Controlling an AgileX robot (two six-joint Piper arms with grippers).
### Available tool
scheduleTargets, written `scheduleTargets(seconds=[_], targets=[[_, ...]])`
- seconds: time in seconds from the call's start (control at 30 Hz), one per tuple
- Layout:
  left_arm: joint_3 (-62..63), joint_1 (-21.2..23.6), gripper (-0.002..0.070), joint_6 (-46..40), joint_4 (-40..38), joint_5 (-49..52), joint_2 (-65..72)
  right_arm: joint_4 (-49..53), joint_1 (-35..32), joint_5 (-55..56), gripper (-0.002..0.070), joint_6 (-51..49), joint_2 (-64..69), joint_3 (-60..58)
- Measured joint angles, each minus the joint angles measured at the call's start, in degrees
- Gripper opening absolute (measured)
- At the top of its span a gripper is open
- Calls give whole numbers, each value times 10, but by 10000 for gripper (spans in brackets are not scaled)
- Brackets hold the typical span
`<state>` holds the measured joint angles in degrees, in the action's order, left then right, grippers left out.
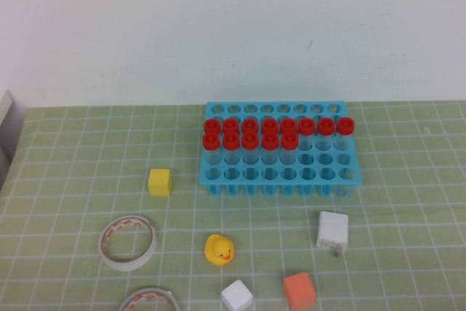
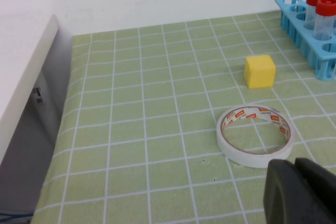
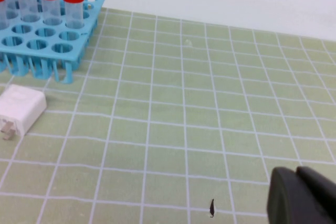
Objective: Place the test tubes
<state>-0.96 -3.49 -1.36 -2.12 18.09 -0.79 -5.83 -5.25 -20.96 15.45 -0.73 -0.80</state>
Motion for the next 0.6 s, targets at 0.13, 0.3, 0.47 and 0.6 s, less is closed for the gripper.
scheduleTargets(seconds=[0.13,0.3,0.47,0.6], targets=[[0,0,0,0,0,0,0,0,0,0,-1,0,0,0],[0,0,0,0,0,0,0,0,0,0,-1,0,0,0],[0,0,0,0,0,0,0,1,0,0,-1,0,0,0],[0,0,0,0,0,0,0,5,0,0,-1,0,0,0]])
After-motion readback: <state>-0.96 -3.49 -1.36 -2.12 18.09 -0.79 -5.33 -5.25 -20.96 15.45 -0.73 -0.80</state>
